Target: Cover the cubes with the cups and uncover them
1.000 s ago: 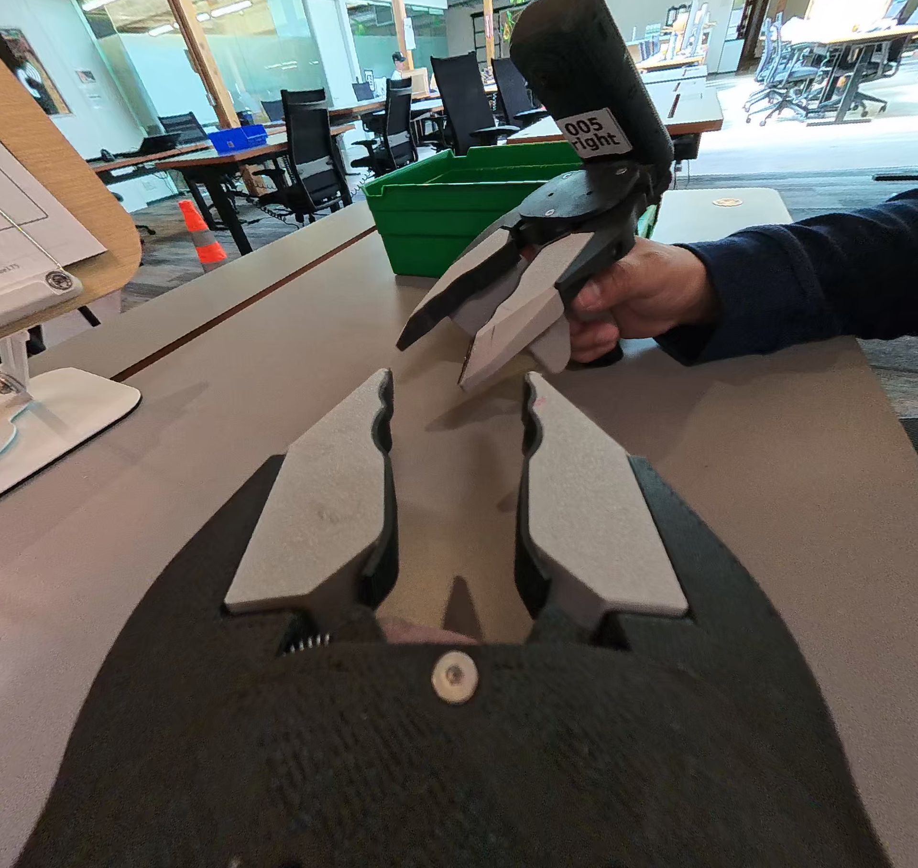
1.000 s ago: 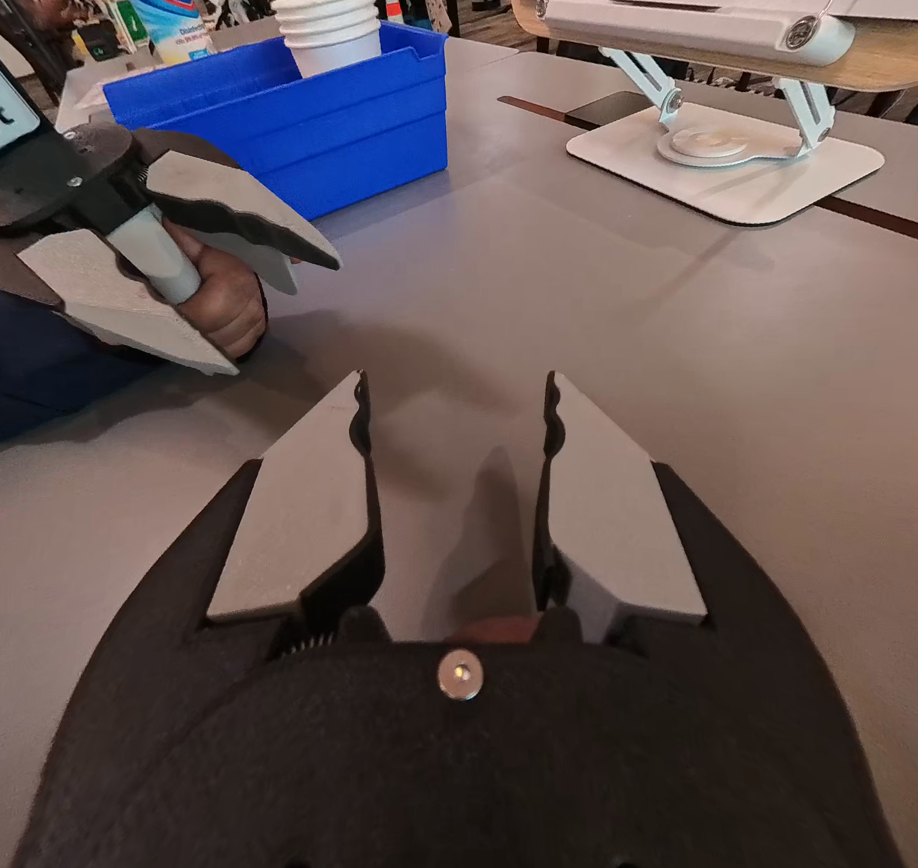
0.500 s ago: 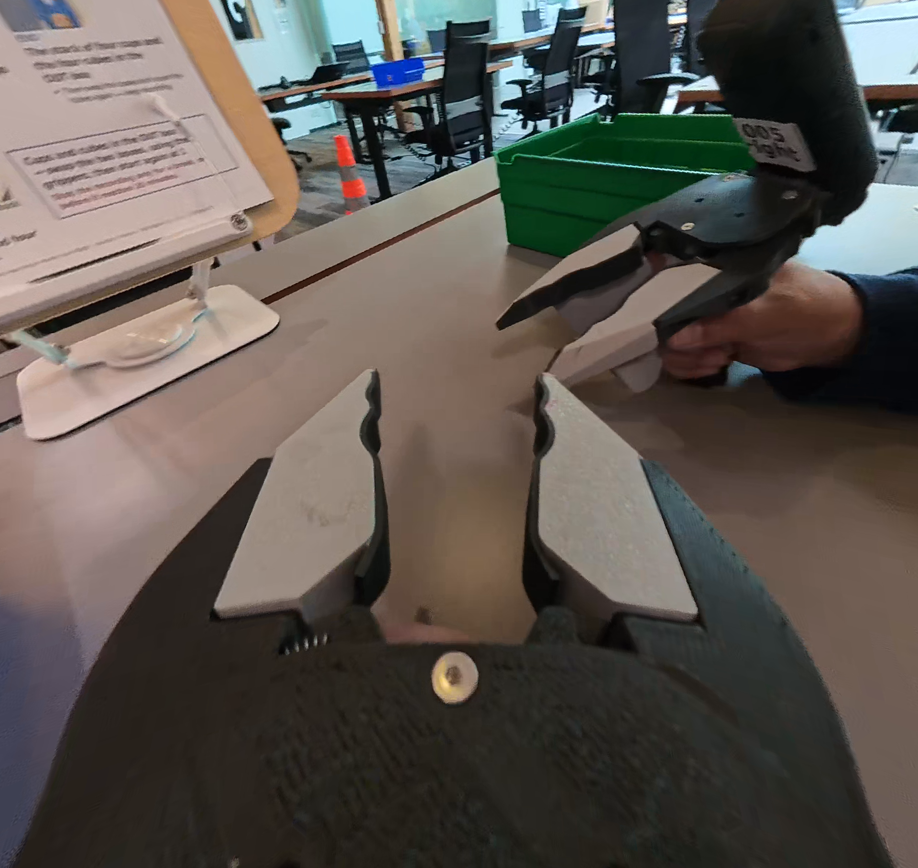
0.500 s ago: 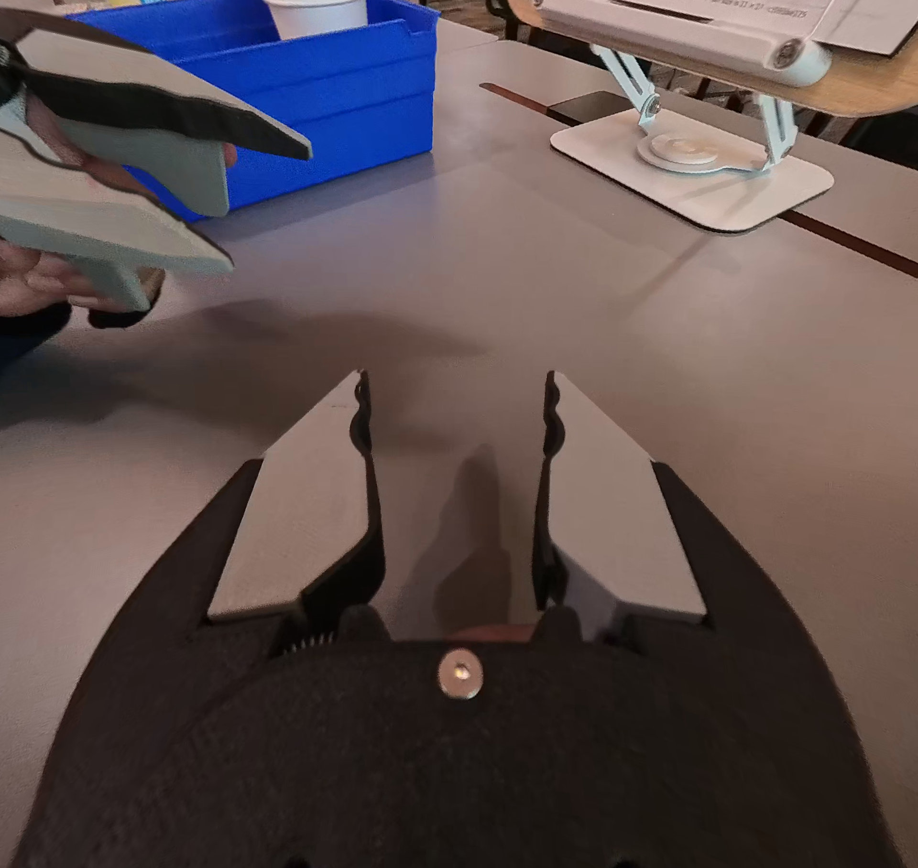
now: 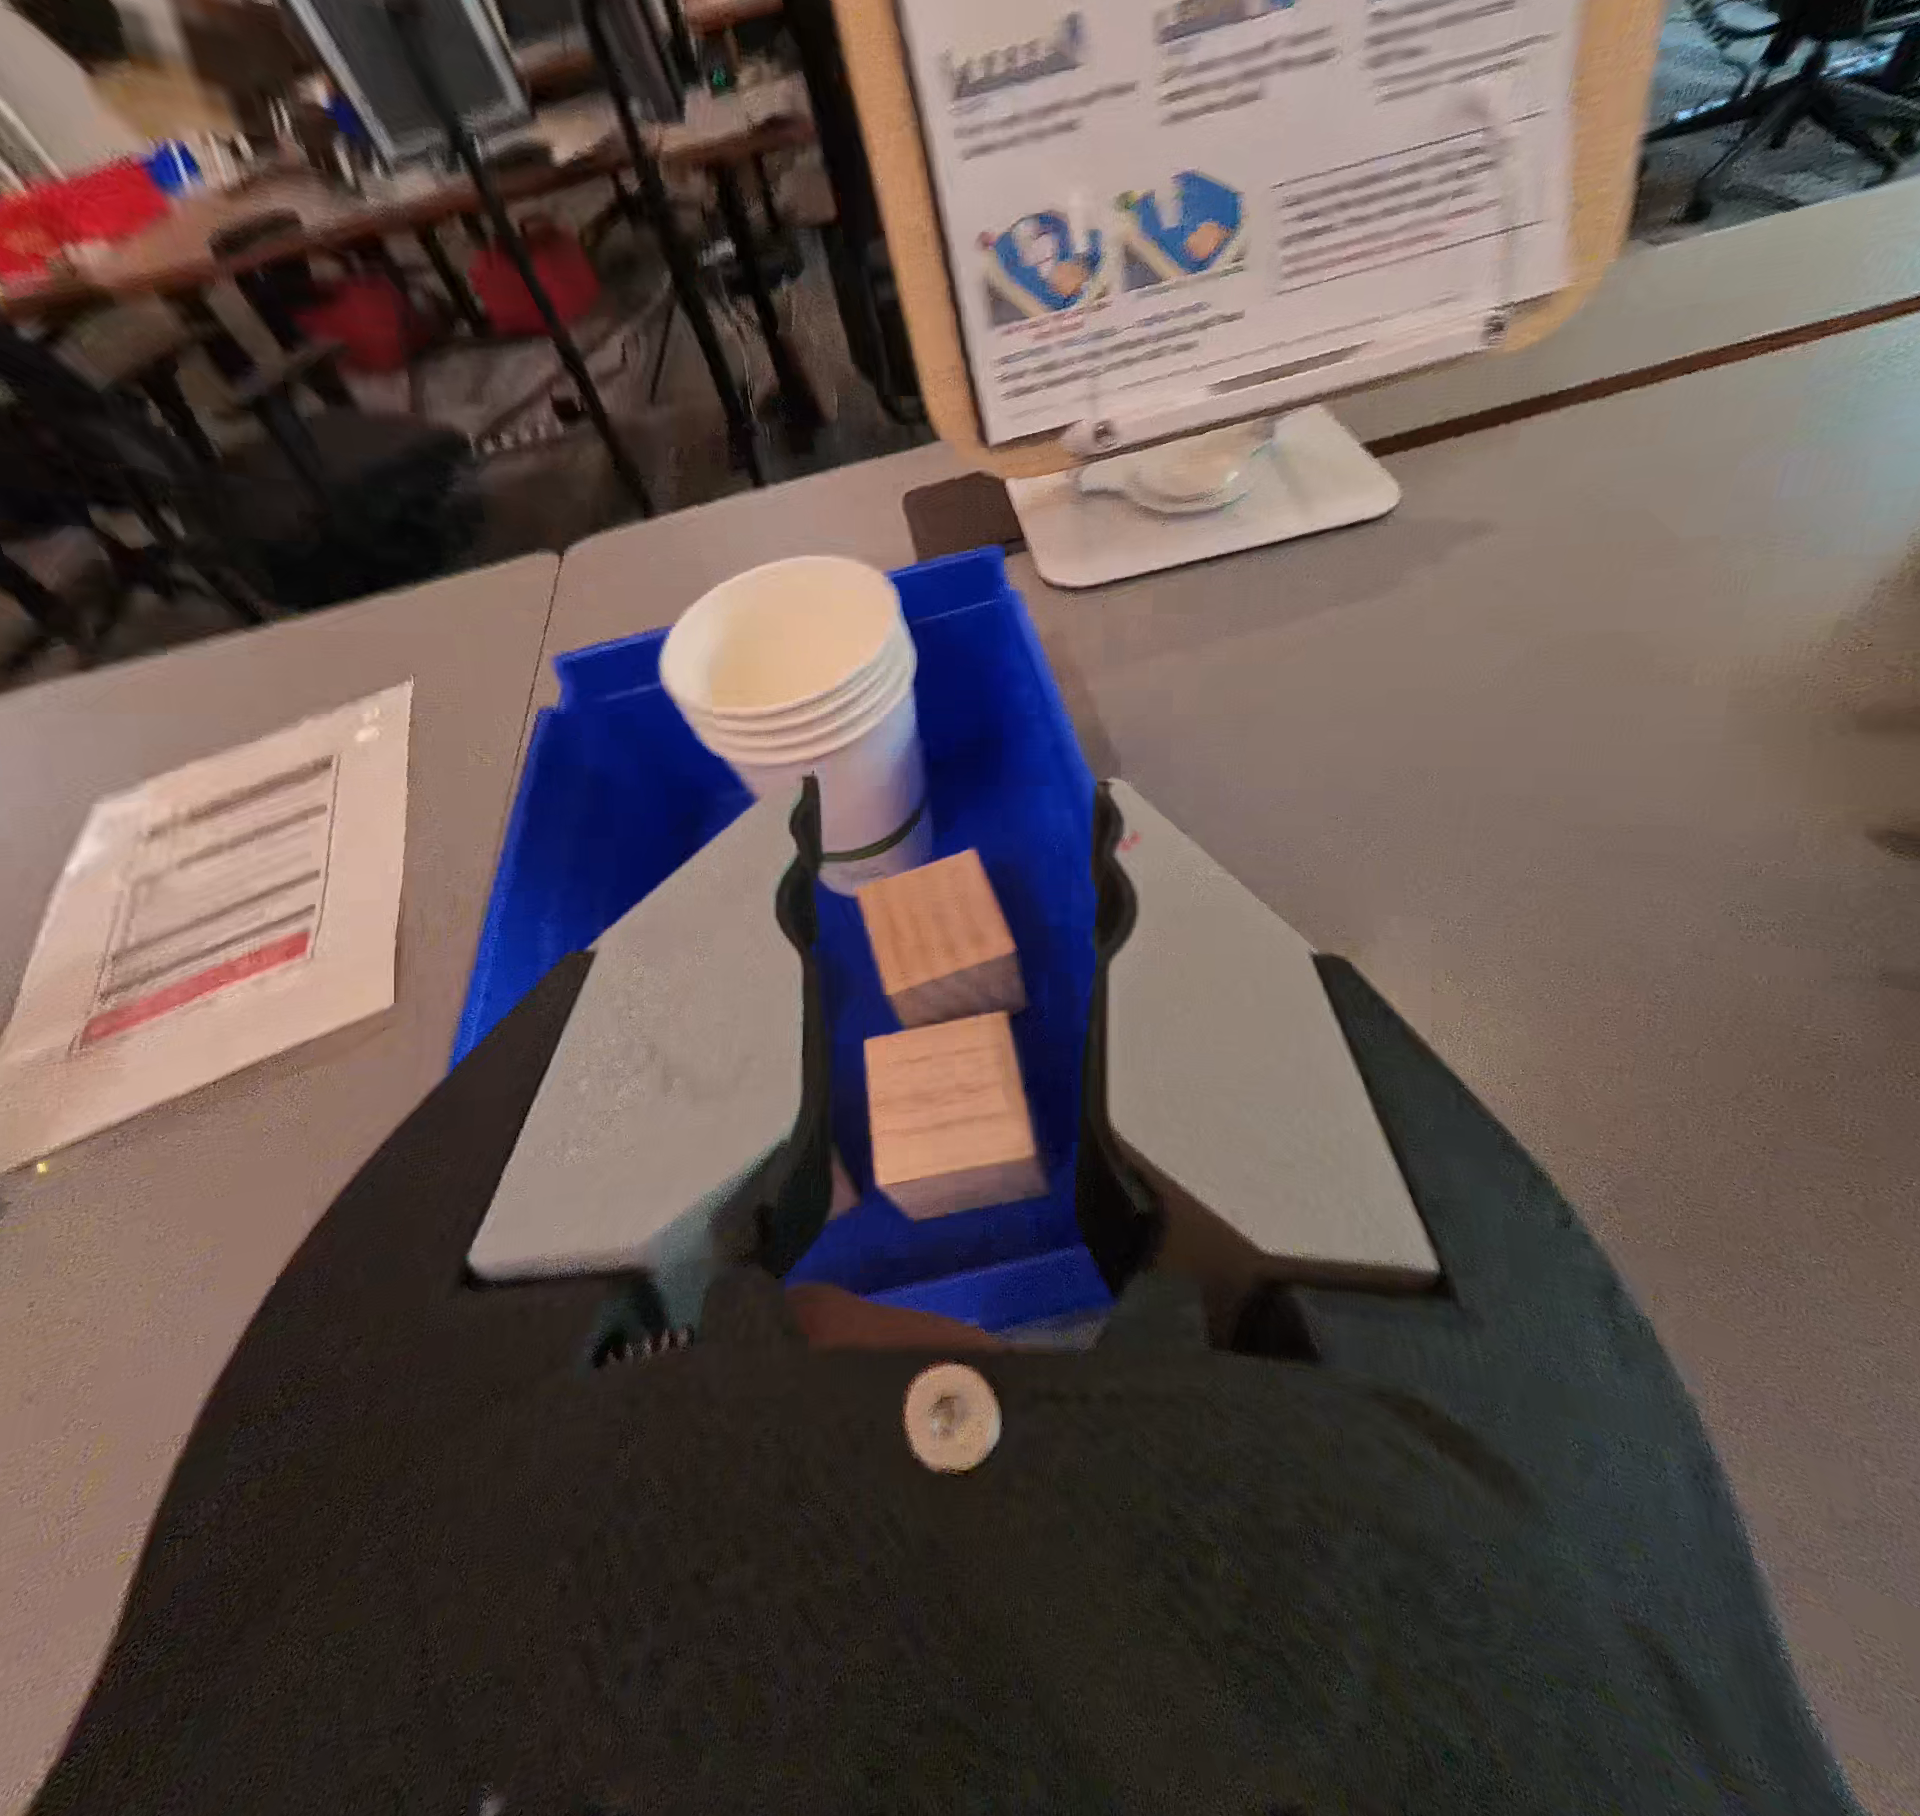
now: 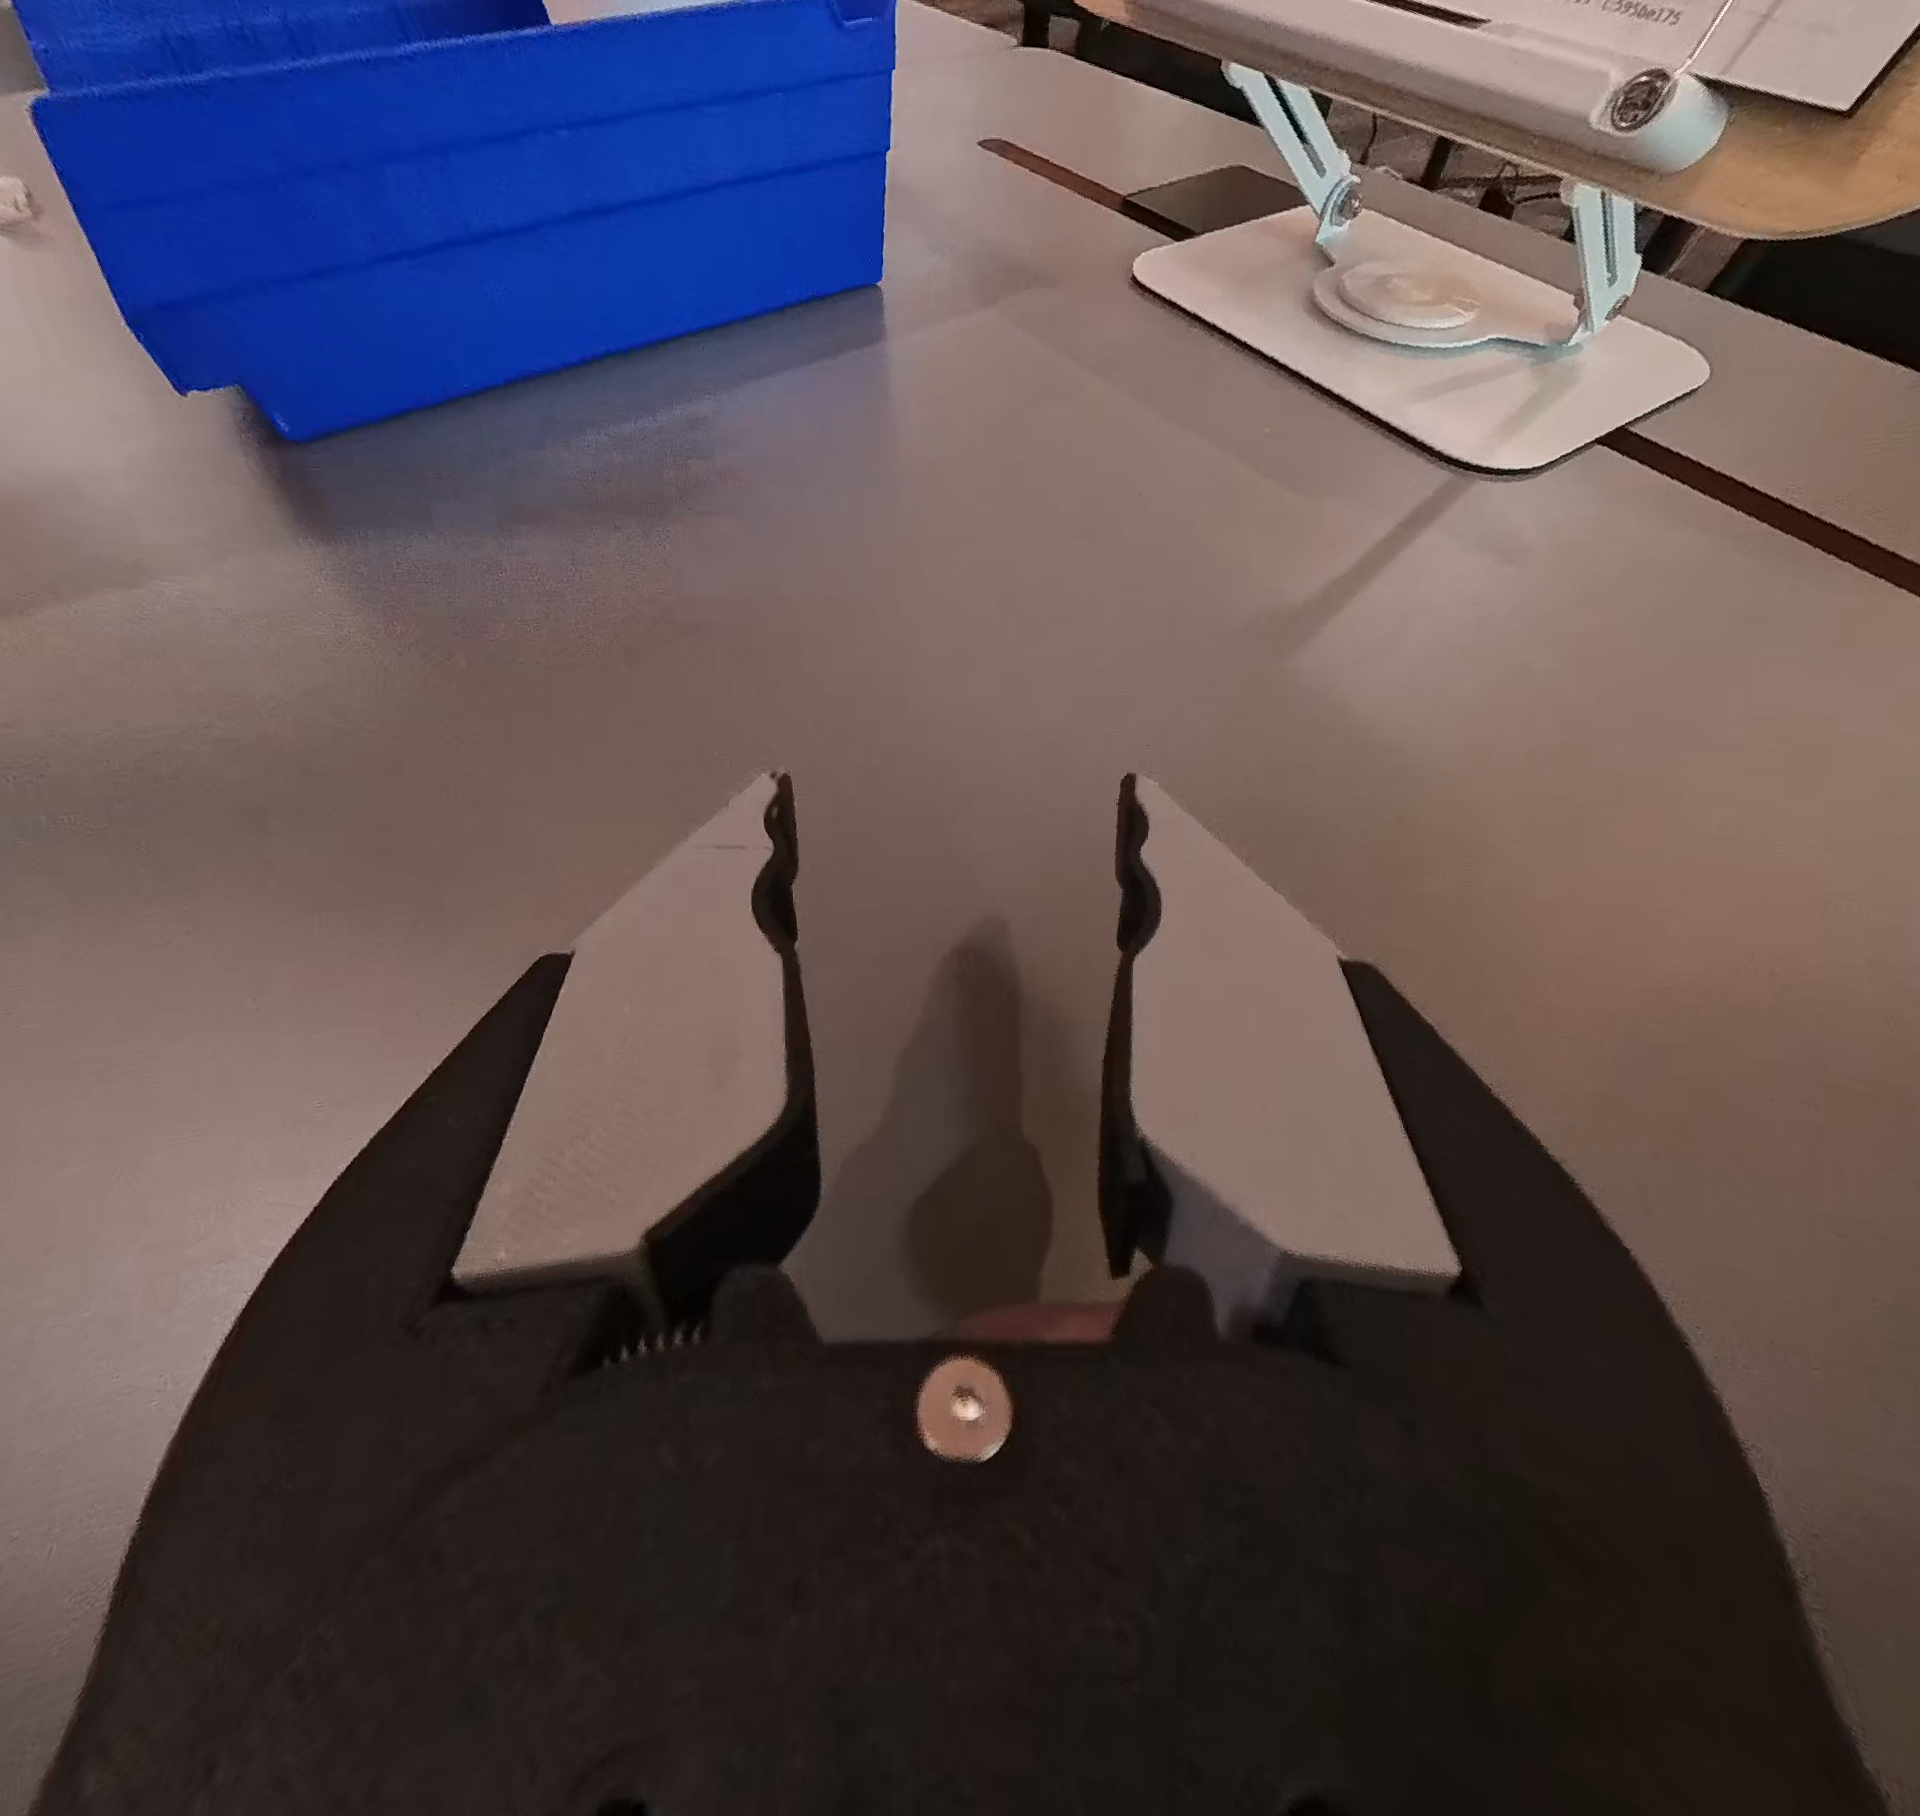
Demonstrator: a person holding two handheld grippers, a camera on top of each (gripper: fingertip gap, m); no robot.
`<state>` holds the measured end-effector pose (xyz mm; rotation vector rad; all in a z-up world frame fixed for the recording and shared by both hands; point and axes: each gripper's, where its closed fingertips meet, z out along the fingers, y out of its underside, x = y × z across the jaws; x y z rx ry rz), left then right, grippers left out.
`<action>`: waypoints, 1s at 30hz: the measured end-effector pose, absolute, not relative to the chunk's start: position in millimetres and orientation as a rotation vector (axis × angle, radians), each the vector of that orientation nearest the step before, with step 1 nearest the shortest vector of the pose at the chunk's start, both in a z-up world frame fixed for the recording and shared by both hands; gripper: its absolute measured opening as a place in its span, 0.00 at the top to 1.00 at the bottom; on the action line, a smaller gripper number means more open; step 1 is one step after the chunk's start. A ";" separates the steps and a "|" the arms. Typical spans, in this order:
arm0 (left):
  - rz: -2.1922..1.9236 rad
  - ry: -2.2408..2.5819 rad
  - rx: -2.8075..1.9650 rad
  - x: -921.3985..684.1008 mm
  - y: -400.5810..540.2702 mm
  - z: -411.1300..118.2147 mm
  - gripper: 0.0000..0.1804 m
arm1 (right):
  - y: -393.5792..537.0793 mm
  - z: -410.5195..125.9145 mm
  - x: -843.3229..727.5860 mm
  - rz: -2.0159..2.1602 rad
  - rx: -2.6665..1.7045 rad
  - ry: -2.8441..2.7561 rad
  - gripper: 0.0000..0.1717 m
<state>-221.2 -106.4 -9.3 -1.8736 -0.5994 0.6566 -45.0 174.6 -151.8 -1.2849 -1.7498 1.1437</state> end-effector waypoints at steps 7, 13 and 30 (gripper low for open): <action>0.602 -1.032 -2.111 -325.3 -145.6 -91.7 0.71 | 171.0 -152.8 -44.5 1.096 -1.254 -1.761 0.66; 0.571 -1.209 -2.180 -343.4 -152.2 -127.9 0.65 | 172.9 -152.9 -45.6 1.087 -1.255 -1.757 0.66; 0.699 -1.158 -2.281 -360.0 -153.2 -150.4 0.65 | 170.7 -152.9 -45.7 1.076 -1.232 -1.771 0.68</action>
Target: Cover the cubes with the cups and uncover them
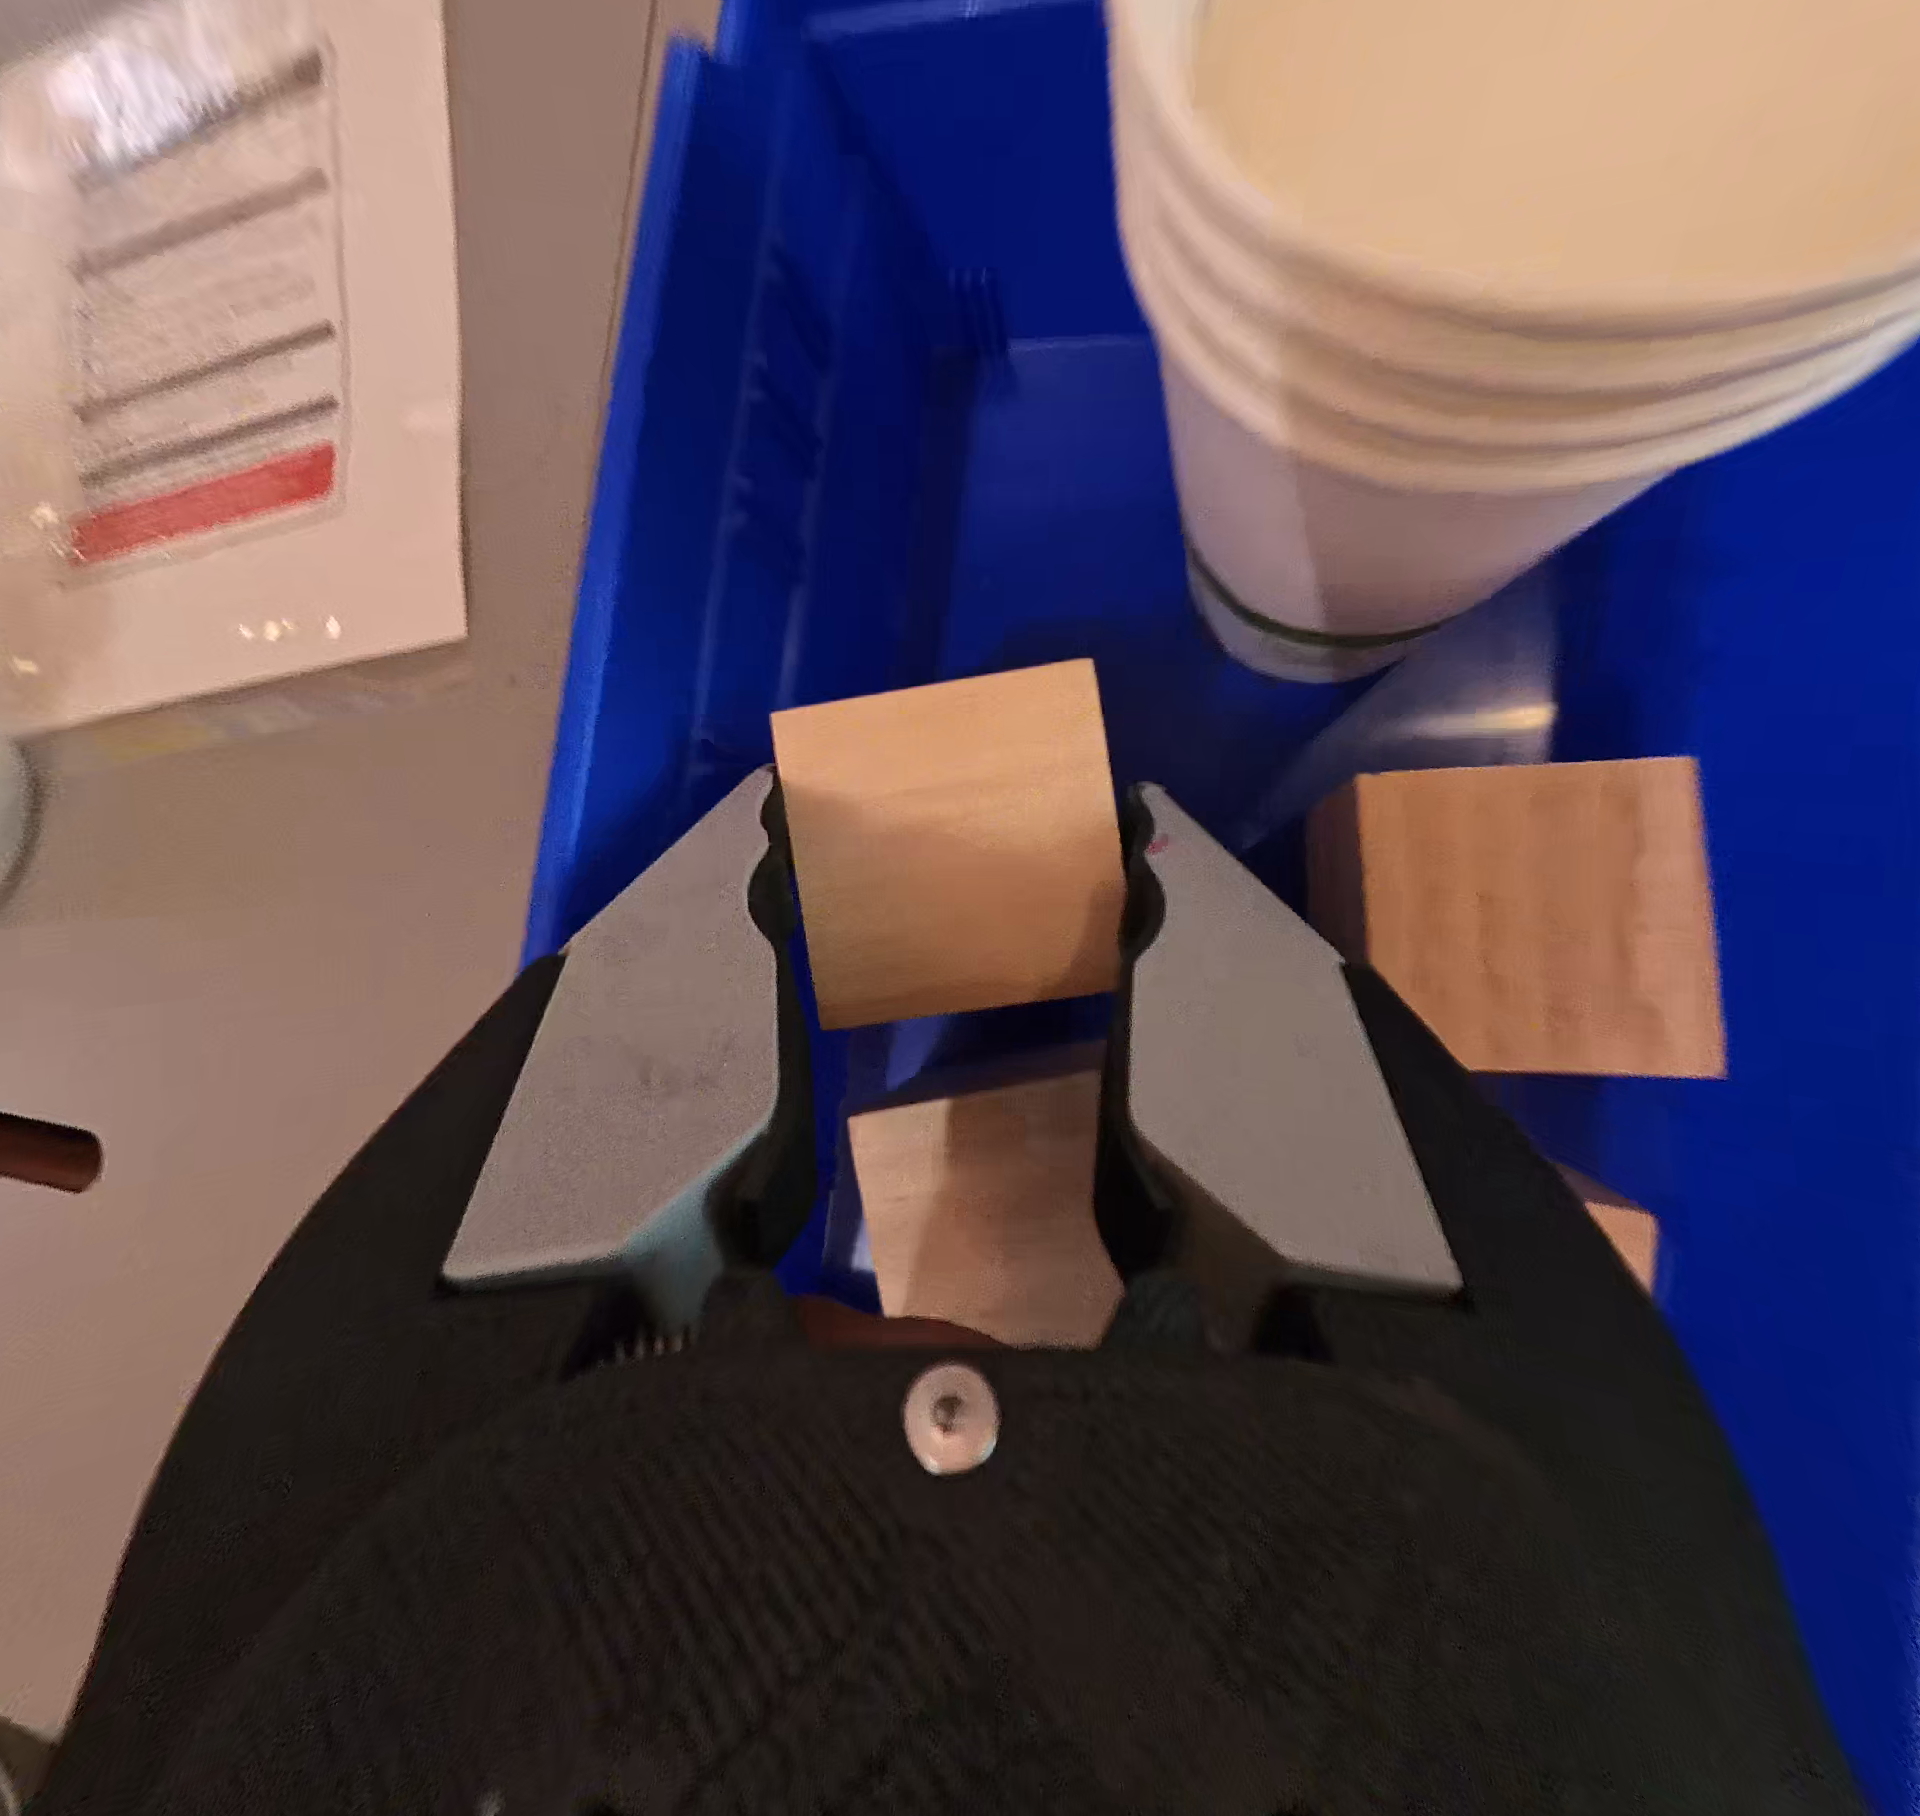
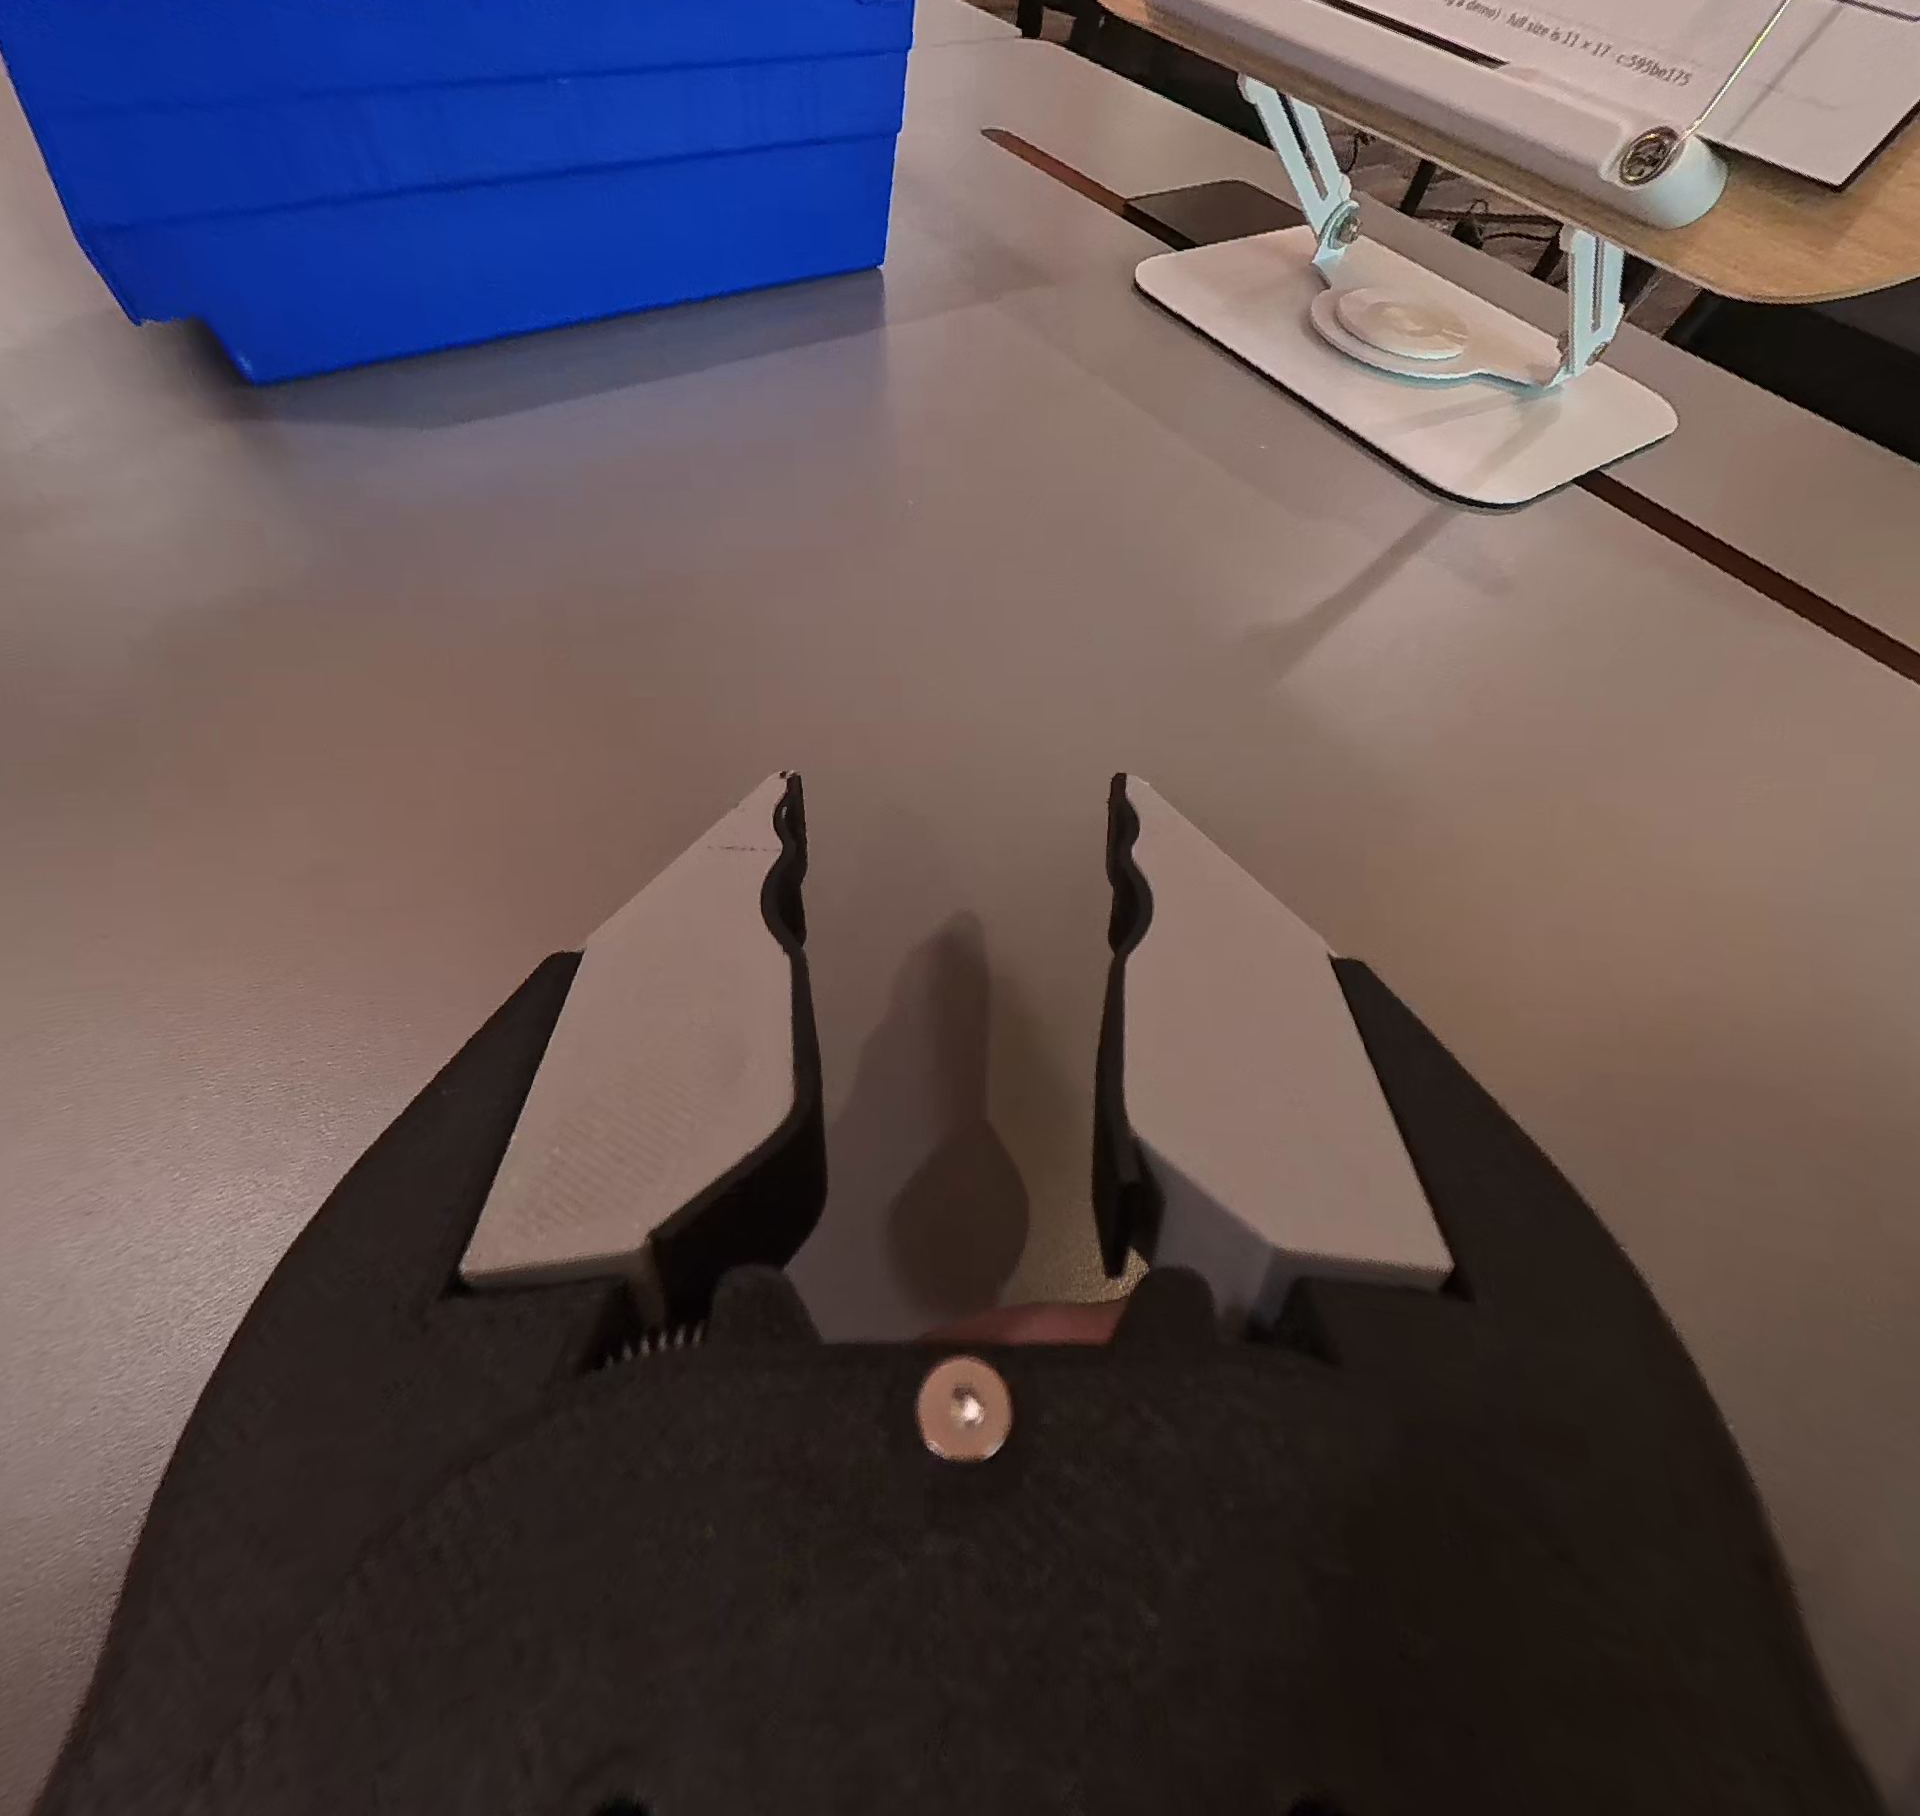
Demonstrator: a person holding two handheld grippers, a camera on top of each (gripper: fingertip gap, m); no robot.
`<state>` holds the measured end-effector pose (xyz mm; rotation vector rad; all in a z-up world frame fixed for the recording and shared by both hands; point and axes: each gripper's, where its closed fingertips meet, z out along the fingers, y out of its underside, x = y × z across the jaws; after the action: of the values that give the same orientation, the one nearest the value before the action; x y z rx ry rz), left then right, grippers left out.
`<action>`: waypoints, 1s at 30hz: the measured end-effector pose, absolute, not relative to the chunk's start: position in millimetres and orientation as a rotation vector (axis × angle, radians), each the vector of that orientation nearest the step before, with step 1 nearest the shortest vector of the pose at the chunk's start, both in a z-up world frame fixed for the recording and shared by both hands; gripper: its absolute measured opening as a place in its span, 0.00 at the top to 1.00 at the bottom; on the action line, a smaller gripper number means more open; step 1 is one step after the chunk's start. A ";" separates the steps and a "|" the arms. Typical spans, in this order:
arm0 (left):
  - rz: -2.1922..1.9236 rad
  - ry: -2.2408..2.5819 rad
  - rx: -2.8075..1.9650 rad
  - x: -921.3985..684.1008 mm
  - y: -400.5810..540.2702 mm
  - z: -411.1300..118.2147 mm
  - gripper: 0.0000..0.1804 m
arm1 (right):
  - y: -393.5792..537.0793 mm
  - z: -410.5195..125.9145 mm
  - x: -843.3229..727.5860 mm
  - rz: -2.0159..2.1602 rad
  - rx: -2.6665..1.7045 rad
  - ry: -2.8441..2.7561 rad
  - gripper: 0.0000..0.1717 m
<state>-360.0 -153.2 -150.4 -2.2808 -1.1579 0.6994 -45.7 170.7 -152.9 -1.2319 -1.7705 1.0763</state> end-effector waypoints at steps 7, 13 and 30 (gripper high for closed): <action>0.724 -0.708 -1.976 -299.5 -77.6 -32.2 0.65 | 174.5 -149.7 -46.4 1.091 -1.233 -1.756 0.67; 0.617 -0.057 -1.987 -163.1 53.6 -36.7 0.65 | 159.6 -125.5 -39.7 1.354 -1.210 -1.733 0.62; 0.610 0.400 -1.580 -15.5 161.0 -100.5 0.66 | 137.2 -112.9 -26.8 1.917 -1.368 -1.792 0.67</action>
<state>-15.5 161.0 -100.5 -1.5805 0.4000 0.6104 -26.8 137.2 -112.9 -1.3683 -1.7920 1.9171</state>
